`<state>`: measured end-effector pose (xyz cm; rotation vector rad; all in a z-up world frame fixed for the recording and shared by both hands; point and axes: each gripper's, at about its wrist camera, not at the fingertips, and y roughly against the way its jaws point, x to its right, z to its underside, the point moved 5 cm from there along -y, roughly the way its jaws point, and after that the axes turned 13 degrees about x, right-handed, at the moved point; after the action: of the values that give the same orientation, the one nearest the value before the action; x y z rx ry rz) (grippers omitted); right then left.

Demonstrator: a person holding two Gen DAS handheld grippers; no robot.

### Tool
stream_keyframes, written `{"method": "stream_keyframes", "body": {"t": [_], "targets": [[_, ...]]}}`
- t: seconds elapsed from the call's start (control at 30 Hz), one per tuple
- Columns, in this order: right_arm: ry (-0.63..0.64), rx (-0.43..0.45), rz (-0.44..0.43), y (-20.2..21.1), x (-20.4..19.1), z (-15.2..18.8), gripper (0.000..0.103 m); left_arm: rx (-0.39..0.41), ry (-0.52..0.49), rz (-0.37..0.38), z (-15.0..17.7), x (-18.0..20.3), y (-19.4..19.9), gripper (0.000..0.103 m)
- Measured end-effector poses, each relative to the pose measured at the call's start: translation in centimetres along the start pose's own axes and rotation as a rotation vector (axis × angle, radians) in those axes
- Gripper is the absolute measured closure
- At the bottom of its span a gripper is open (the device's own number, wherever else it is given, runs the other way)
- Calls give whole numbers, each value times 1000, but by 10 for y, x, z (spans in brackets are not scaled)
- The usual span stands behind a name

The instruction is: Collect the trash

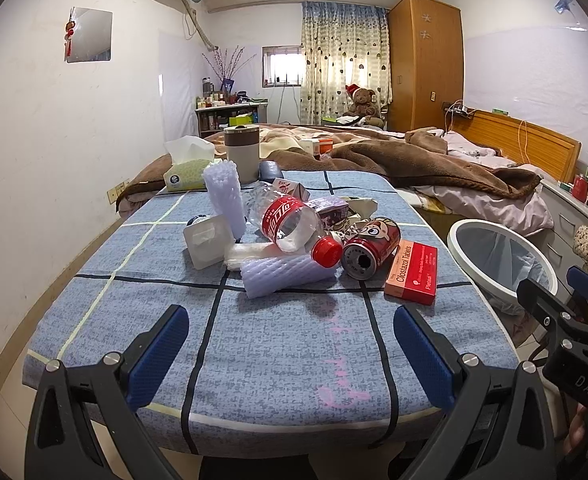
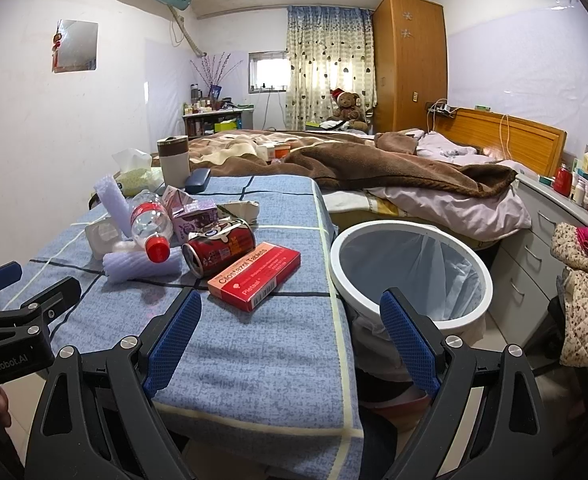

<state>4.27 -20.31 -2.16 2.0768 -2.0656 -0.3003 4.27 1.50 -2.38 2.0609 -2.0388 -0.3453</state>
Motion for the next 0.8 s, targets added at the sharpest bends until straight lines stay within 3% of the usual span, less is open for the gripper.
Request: {"method": "stream_keyframes", "body": {"t": [0.8], "targets": [[6,-14,0,-4,0,1,10,-21,13,-5,2,-7,-8,0]]}}
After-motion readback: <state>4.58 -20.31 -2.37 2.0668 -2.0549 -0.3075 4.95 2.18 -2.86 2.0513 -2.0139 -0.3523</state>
